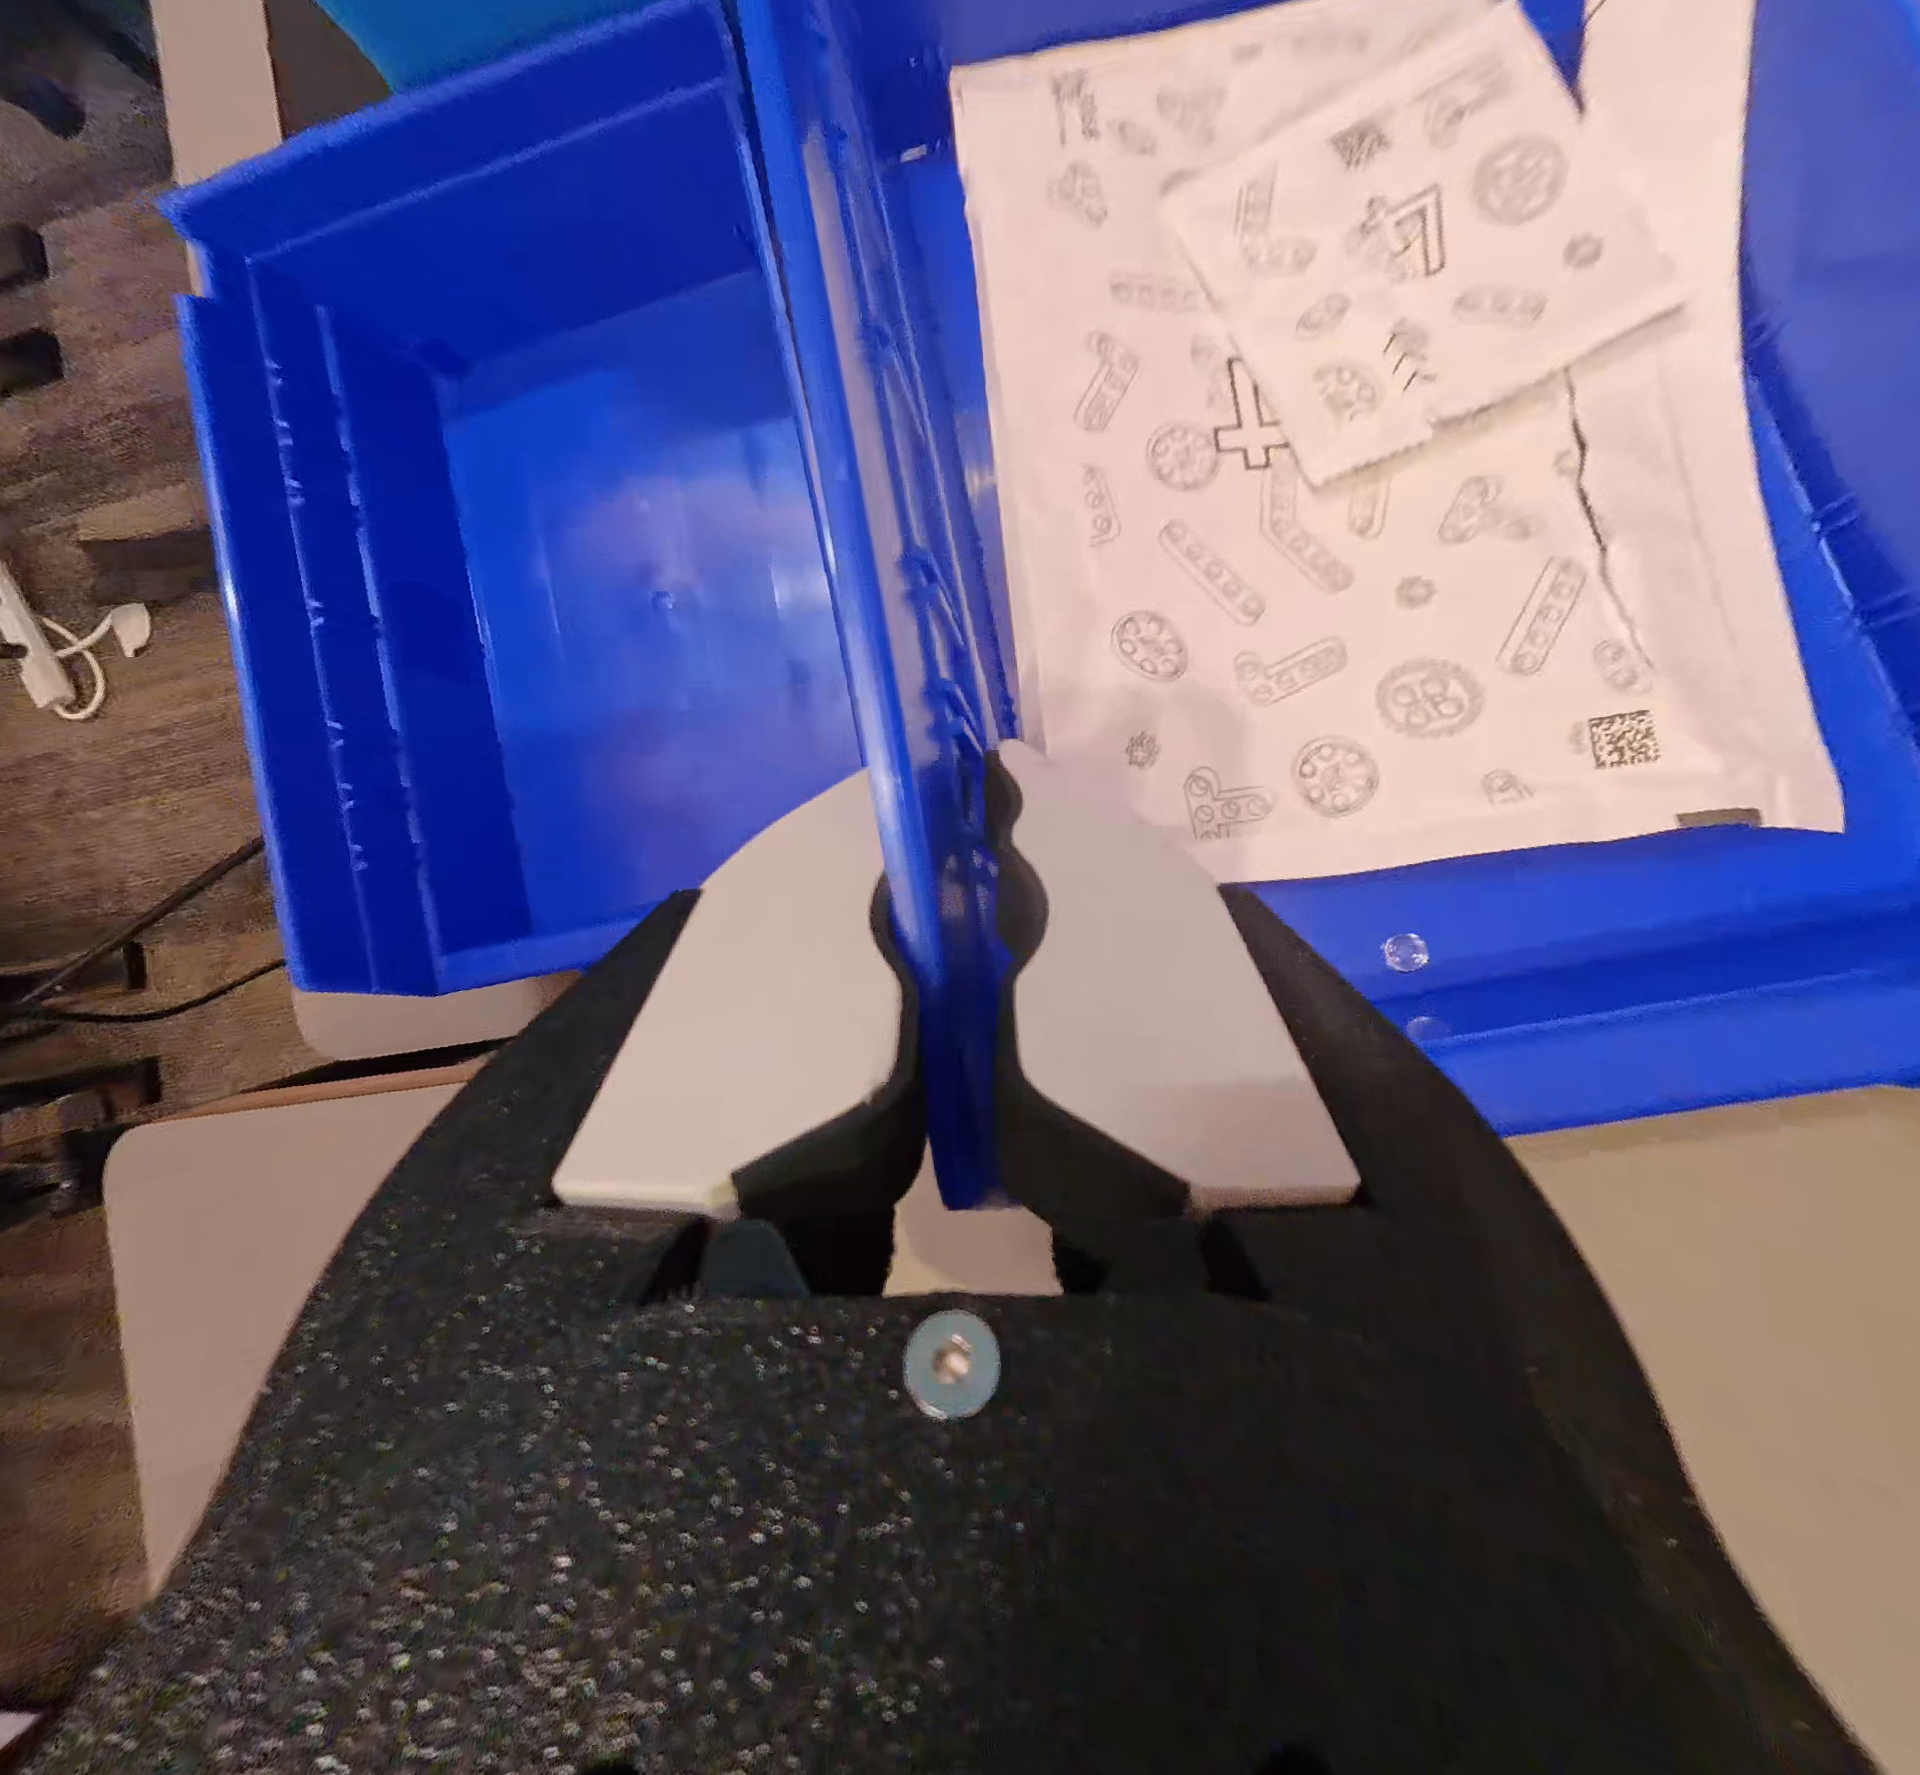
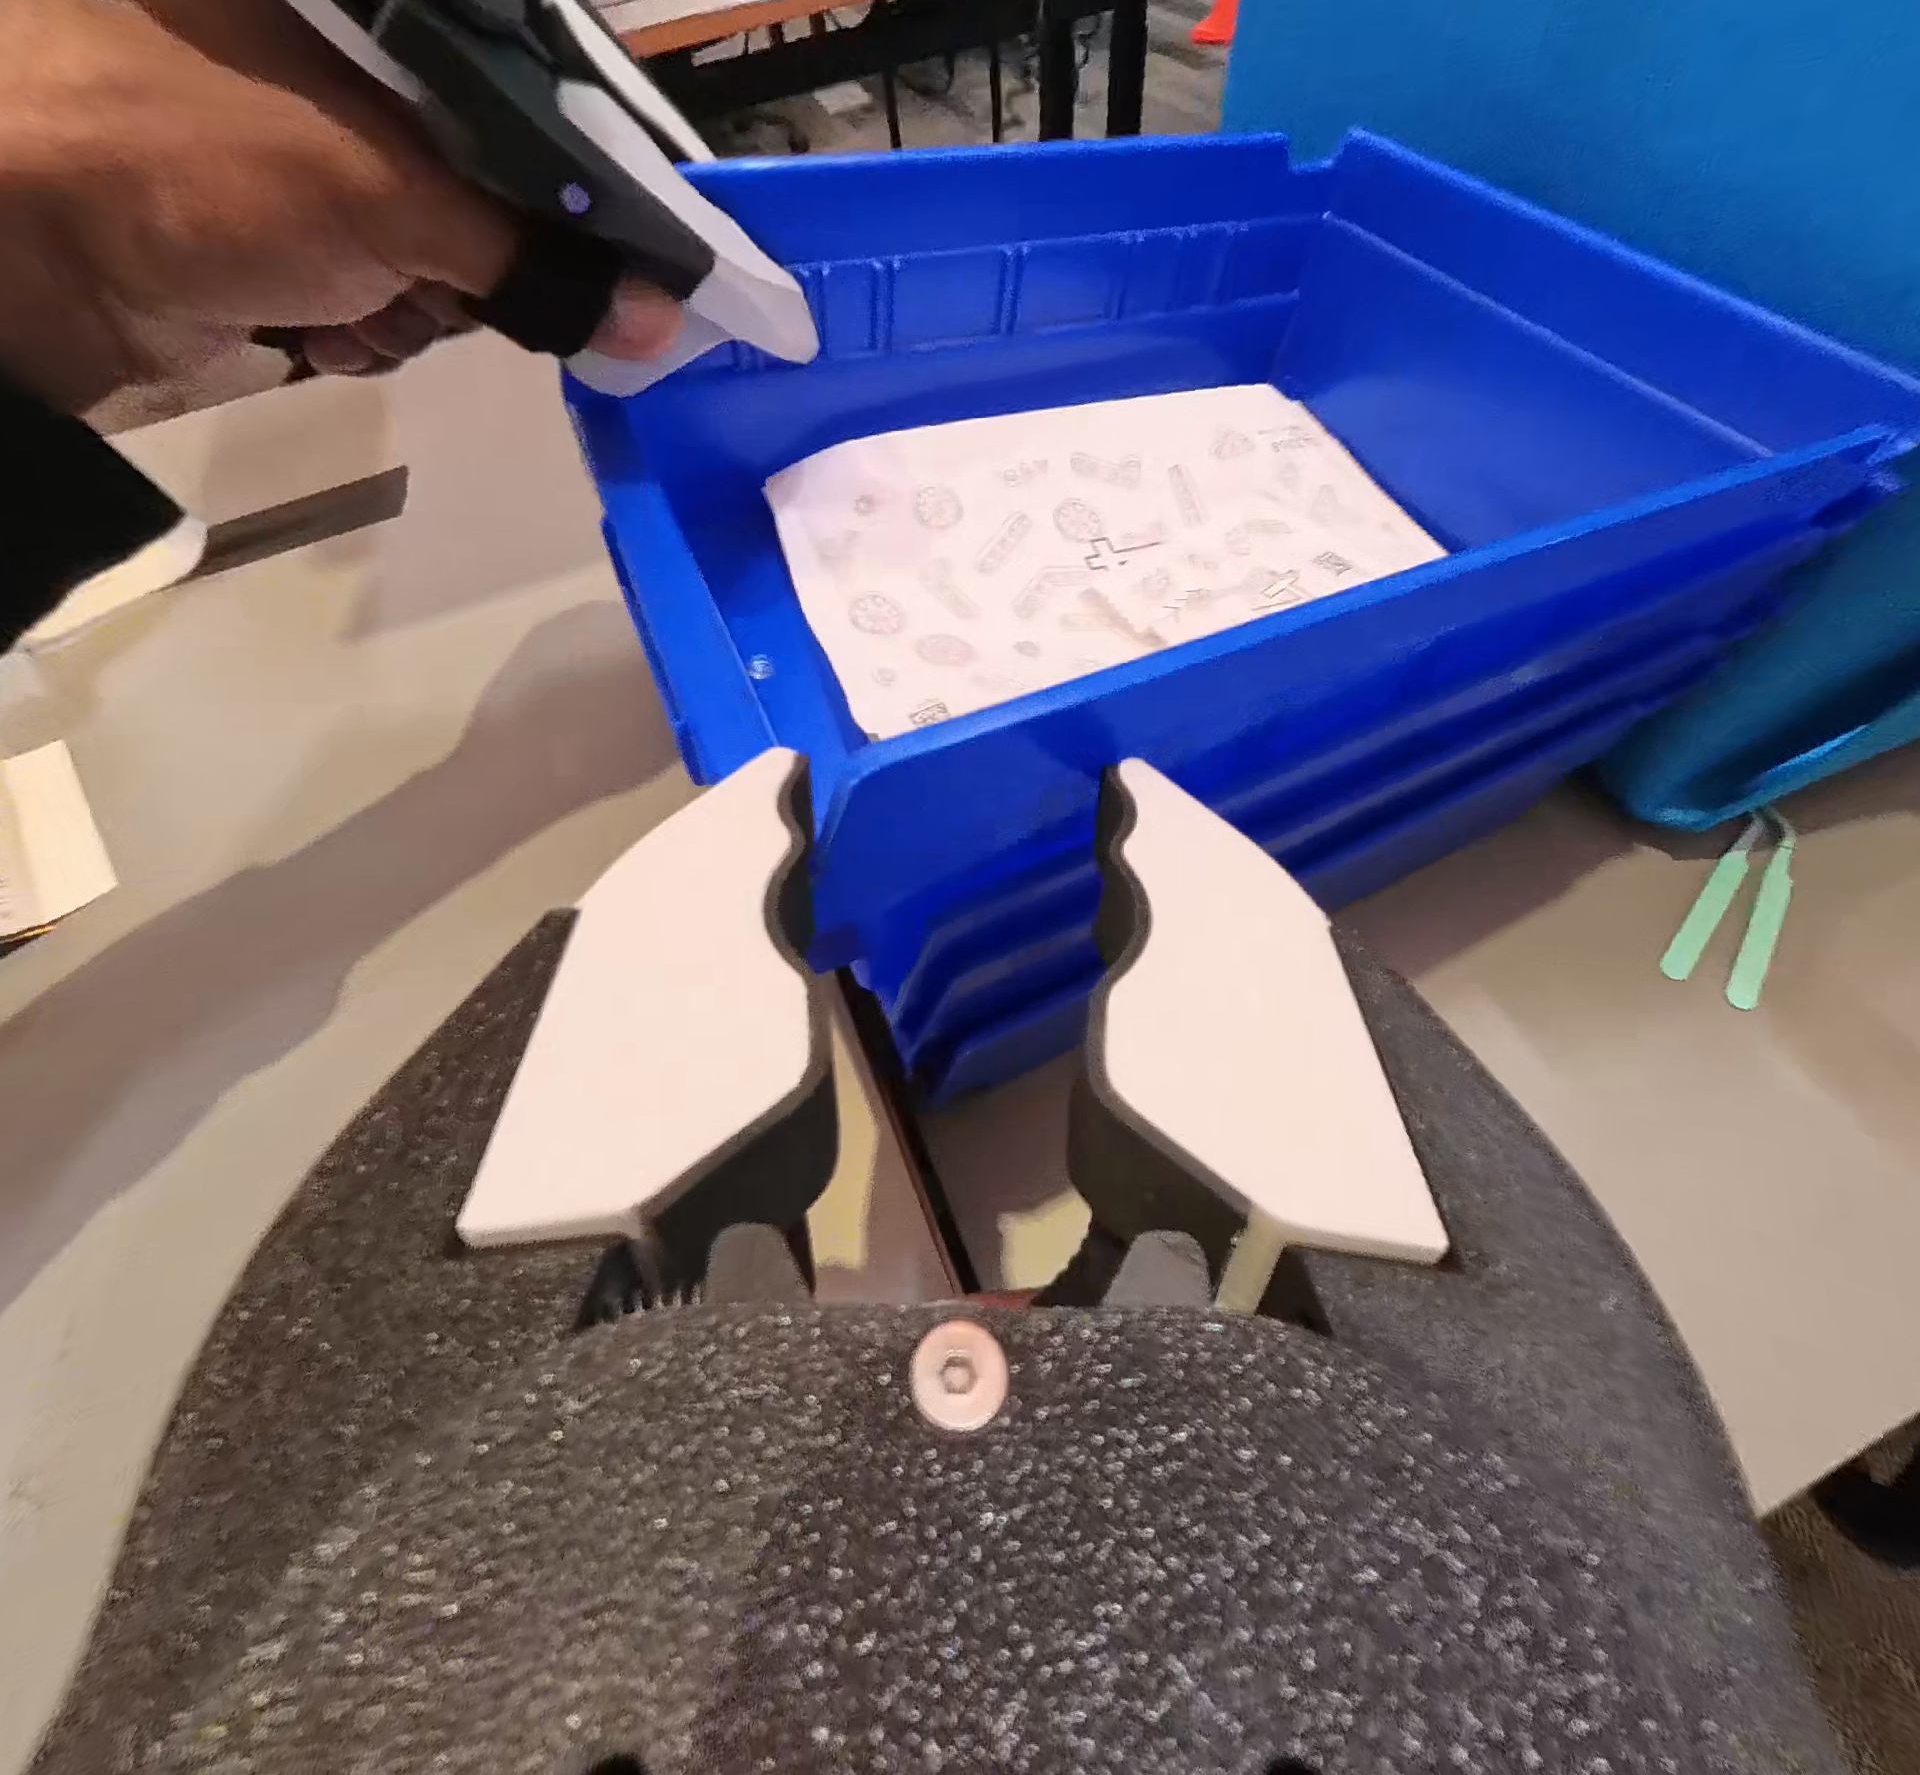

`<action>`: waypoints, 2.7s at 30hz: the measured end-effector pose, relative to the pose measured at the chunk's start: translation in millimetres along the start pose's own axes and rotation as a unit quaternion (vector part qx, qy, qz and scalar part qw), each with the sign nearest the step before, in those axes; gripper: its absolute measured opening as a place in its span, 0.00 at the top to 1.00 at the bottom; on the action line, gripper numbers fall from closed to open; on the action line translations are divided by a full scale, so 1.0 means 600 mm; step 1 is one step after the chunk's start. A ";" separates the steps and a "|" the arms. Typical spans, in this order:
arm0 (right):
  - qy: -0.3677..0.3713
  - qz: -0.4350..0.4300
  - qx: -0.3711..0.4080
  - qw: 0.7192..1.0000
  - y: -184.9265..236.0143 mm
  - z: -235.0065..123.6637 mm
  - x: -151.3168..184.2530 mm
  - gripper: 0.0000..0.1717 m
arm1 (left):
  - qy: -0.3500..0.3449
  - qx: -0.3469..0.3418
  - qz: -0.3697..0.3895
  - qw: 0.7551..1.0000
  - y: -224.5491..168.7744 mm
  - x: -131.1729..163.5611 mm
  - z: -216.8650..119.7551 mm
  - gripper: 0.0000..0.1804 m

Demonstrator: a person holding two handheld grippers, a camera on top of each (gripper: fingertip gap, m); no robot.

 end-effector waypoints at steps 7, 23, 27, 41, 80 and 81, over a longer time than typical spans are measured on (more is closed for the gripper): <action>-0.013 0.021 -0.007 1.000 -0.011 -0.012 -0.012 0.71 | -0.013 -0.020 0.009 1.000 -0.012 -0.021 -0.016 0.95; -0.077 0.019 -0.083 0.993 -0.005 -0.052 -0.111 0.72 | -0.123 -0.111 -0.011 0.986 -0.028 -0.107 -0.183 0.97; -0.096 -0.006 -0.144 0.985 0.031 -0.092 -0.107 0.73 | -0.161 -0.180 -0.025 0.970 -0.085 -0.047 -0.276 0.97; -0.049 -0.051 -0.344 0.936 0.166 -0.274 0.047 0.74 | -0.174 -0.288 -0.265 0.904 -0.426 0.350 -0.420 0.94; 0.304 -0.662 -0.390 0.563 0.340 -0.023 0.146 0.99 | -0.400 -0.309 -0.149 0.850 -0.664 0.542 -0.585 0.79; 0.301 -0.661 -0.389 0.566 0.339 -0.023 0.143 1.00 | -0.404 -0.307 -0.153 0.848 -0.664 0.544 -0.588 0.79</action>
Point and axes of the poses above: each gripper's, where its closed fingertips meet, z out along the fingers, x out of its underside, y = z × x across the jaws, the point moved 9 cm from there along -z, back along the fingers, and after that the axes turned 14 degrees about -y, right-handed, at the moved point
